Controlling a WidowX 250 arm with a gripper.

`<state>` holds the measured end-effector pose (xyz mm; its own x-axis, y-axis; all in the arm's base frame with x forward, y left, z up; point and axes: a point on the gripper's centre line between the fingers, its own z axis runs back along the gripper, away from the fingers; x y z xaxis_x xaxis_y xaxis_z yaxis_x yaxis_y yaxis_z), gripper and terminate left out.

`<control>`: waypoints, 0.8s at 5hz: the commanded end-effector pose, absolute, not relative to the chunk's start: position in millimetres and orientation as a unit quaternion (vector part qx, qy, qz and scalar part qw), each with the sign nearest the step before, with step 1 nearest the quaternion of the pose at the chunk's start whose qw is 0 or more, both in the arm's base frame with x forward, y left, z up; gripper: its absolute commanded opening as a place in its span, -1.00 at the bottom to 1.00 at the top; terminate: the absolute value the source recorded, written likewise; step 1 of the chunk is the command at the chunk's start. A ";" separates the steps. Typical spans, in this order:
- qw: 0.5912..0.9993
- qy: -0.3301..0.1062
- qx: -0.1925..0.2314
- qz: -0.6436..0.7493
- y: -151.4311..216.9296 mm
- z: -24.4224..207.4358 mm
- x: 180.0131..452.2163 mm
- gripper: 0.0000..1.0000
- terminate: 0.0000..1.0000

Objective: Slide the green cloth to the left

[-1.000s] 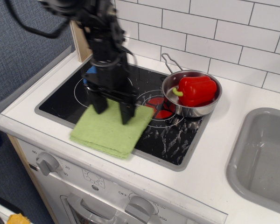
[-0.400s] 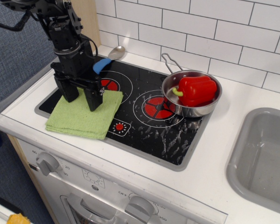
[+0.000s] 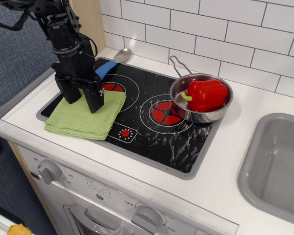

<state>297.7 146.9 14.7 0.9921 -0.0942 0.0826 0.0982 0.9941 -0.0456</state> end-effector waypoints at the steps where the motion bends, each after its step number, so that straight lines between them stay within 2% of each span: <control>1: 0.991 -0.117 0.007 -0.059 130.9 83.8 287.4 1.00 -1.00; 2: 0.991 -0.127 0.009 -0.034 119.9 107.2 282.0 1.00 -1.00; 3: 0.996 -0.091 0.009 -0.010 115.3 100.0 284.7 1.00 -1.00; 4: 0.996 -0.091 0.009 -0.010 115.3 100.0 284.7 1.00 -1.00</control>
